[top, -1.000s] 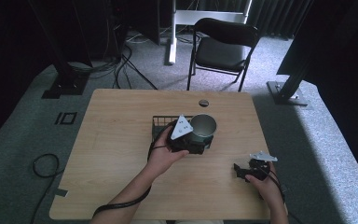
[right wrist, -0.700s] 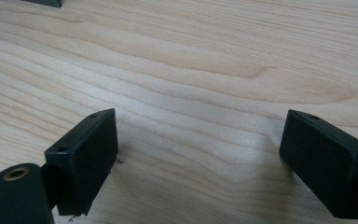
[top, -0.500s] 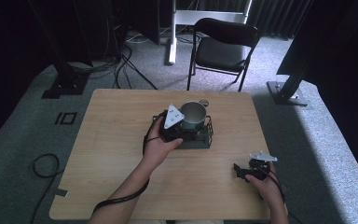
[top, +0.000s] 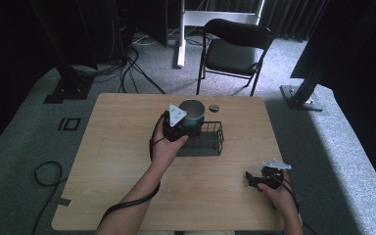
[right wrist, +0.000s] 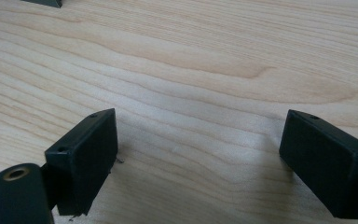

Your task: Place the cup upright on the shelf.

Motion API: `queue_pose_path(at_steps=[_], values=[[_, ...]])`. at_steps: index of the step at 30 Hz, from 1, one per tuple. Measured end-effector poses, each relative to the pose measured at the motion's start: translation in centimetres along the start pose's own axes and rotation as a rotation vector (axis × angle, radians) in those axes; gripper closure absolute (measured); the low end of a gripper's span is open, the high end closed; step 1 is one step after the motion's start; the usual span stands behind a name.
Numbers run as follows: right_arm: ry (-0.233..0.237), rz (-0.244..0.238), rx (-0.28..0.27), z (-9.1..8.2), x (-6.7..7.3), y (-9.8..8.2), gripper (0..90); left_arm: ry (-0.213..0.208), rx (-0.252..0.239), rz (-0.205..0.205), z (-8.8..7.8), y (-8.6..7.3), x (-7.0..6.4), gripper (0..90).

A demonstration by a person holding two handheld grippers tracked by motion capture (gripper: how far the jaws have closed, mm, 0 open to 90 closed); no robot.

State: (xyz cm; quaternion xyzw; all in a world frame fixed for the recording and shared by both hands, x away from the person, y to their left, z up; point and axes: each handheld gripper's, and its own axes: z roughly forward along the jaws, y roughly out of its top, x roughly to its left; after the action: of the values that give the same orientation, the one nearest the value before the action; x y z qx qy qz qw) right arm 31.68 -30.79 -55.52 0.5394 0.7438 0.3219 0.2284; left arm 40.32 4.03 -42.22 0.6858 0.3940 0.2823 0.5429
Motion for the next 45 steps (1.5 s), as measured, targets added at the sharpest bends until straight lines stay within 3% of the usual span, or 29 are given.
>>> queue_pose_path(at_steps=[8, 16, 36, 45], values=[[0.001, 0.000, 0.001, 0.0, 0.0, 0.0, 11.0, 0.052, 0.028, -0.036, 0.8, -1.6, 0.5, 15.1], [0.000, -0.001, 0.001, 0.0, 0.0, 0.0, 11.0, 0.079, 0.053, -0.035, 1.3, -2.9, 0.4, 15.1], [0.000, -0.003, 0.000, 0.0, 0.0, 0.0, 11.0, 0.085, 0.094, -0.018, 2.2, -5.4, 0.1, 15.0], [0.000, -0.003, 0.000, 0.0, 0.0, 0.0, 11.0, 0.079, 0.100, 0.001, 2.2, -5.5, 0.1, 14.5]])
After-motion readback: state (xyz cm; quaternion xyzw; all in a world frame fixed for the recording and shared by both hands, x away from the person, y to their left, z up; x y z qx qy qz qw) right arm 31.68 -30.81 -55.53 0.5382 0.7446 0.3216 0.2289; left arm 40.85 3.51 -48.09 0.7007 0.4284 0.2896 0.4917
